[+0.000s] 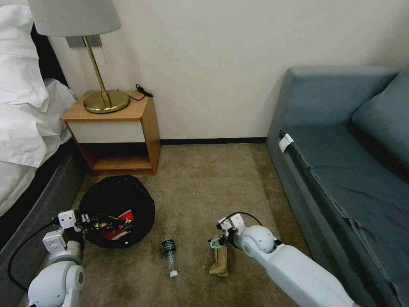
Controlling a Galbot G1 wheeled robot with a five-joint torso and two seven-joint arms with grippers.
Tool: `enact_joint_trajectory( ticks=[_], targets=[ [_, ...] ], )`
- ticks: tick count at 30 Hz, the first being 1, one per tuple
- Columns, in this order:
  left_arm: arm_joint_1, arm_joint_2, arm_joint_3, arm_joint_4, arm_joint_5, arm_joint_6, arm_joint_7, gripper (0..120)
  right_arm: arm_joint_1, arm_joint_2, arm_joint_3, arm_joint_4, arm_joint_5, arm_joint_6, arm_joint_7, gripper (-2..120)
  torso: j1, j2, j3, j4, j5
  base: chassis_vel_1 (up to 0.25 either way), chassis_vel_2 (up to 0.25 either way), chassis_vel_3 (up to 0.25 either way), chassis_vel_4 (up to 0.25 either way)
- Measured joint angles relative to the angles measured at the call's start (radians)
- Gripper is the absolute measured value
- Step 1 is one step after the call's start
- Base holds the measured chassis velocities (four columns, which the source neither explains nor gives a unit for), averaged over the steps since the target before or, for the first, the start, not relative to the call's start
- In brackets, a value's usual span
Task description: Pick up the trash bin, then pick up the garbage on the floor and place it into the trash bin.
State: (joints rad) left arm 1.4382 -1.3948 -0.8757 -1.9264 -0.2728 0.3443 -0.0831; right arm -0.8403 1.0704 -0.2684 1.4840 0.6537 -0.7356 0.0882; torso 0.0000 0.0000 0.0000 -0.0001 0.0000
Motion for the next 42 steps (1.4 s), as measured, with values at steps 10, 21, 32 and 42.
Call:
enact_joint_trajectory(
  ticks=[10,21,32,42],
  targets=[
    [-0.003,-0.002,0.005,0.001,0.000,-0.001,0.000,4,-0.043,0.025,0.006,-0.022,-0.018,0.000,-0.001,100,0.000,0.000,0.000,0.0001,0.0000,0.000,0.000,0.000,0.000],
    [0.002,-0.008,0.003,0.004,0.003,-0.017,0.008,4,-0.051,0.055,-0.006,-0.078,-0.053,0.000,-0.023,100,0.000,0.000,0.000,0.0001,-0.0001,0.000,0.000,0.000,0.000],
    [0.003,-0.006,0.002,0.000,0.002,-0.017,0.008,4,-0.048,0.076,-0.006,-0.109,-0.067,0.000,-0.038,100,0.000,0.000,0.000,0.0002,0.0000,0.000,0.000,0.000,0.000],
    [0.002,-0.002,0.001,-0.001,-0.005,-0.014,0.008,4,-0.047,0.093,-0.005,-0.144,-0.079,0.004,-0.046,99,0.000,0.000,0.000,0.0001,0.0000,0.000,0.000,0.000,0.000]
  ],
)
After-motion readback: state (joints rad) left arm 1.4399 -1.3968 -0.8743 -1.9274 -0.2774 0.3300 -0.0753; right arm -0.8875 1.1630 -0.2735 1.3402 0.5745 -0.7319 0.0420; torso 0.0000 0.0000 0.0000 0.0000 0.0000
